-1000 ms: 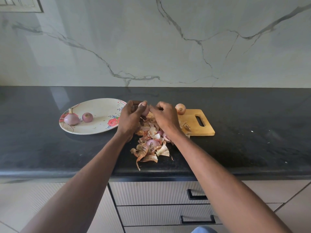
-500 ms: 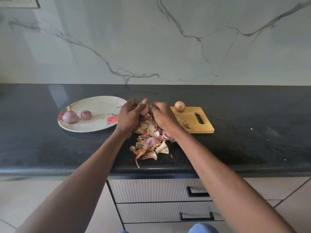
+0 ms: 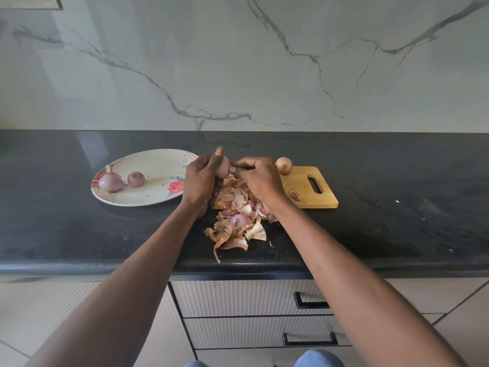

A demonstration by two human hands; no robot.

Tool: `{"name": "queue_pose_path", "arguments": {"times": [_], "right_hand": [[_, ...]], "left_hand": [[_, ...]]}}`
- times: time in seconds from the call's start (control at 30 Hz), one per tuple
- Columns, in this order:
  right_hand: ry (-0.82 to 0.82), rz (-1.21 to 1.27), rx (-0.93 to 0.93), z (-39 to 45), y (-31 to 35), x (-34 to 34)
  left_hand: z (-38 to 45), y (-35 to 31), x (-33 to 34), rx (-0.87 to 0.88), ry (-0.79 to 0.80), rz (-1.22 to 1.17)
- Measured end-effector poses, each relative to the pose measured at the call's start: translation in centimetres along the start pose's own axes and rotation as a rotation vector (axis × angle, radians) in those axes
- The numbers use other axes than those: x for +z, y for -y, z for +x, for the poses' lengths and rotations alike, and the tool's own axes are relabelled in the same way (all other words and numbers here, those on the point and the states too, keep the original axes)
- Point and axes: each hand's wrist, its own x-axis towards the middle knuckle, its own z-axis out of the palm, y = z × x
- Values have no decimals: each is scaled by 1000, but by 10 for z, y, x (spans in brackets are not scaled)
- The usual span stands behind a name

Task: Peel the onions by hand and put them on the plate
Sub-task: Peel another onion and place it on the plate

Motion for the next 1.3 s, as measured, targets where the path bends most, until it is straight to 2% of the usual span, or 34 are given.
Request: {"name": "queue_pose_path", "arguments": {"times": [0.13, 0.4, 0.57, 0.7, 0.83, 0.9, 1.2, 1.3], "right_hand": [[-60, 34, -6, 0, 1, -4], [-88, -222, -156, -6, -2, 10], [-91, -168, -172, -8, 3, 12], [-180, -193, -117, -4, -1, 6], [-122, -162, -94, 0, -2, 7], [-104, -198, -139, -1, -1, 9], [-157, -418, -212, -5, -3, 15], [-142, -356, -165, -4, 2, 14]], "left_hand": [[0, 2, -2, 3, 35, 15], [0, 2, -2, -17, 112, -28], [5, 5, -3, -89, 76, -118], [5, 3, -2, -121, 34, -118], [6, 3, -2, -132, 11, -143], [4, 2, -2, -121, 30, -145], [0, -1, 0, -112, 115, -167], [-1, -1, 0, -86, 104, -177]]}}
